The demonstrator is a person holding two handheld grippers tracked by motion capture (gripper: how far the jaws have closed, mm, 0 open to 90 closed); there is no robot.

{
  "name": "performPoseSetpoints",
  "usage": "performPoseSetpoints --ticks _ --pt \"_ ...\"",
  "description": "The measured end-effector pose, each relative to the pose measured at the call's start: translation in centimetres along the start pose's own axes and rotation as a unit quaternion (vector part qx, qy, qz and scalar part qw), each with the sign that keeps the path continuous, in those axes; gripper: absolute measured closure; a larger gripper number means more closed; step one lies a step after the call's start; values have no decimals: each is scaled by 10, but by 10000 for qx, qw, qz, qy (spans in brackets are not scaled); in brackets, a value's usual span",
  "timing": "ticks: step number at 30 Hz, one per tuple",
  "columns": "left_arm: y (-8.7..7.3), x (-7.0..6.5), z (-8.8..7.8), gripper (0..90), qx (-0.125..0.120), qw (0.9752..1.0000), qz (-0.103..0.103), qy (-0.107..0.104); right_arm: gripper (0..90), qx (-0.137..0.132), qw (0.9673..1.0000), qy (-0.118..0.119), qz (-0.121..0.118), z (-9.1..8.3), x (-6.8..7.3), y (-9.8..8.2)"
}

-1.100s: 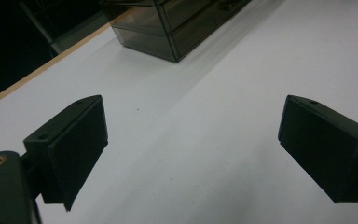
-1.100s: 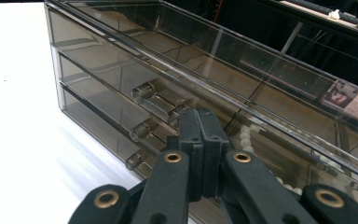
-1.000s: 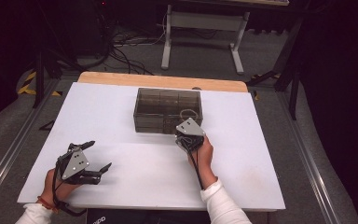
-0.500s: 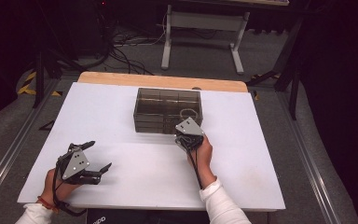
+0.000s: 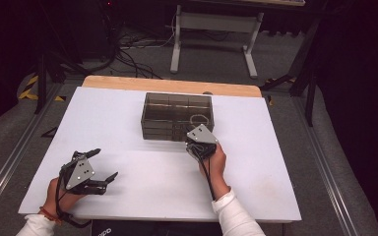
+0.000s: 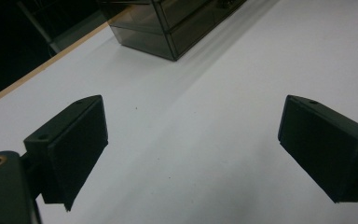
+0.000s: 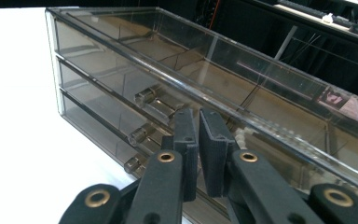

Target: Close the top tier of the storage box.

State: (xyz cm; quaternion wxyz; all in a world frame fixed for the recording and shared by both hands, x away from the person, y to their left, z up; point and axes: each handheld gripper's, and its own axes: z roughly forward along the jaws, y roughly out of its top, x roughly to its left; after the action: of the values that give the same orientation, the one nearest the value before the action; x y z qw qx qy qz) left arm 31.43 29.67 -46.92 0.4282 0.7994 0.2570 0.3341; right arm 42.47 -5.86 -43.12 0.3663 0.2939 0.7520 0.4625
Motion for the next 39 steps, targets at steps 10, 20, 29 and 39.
performPoseSetpoints --ticks 10,20,29,39 --pt "0 0 0 92 8 10000 -6 -6 802 -94 9998 178 -44 -10 1 4" --pt "0 0 0 92 25 10000 12 -7 723 -140 9996 254 -32 -13 0 5" --pt "0 0 0 92 14 10000 -7 -21 601 -208 9995 229 -32 -16 1 7" --pt "0 -1 0 92 29 10000 0 -32 326 -217 9996 162 -13 -15 5 7"
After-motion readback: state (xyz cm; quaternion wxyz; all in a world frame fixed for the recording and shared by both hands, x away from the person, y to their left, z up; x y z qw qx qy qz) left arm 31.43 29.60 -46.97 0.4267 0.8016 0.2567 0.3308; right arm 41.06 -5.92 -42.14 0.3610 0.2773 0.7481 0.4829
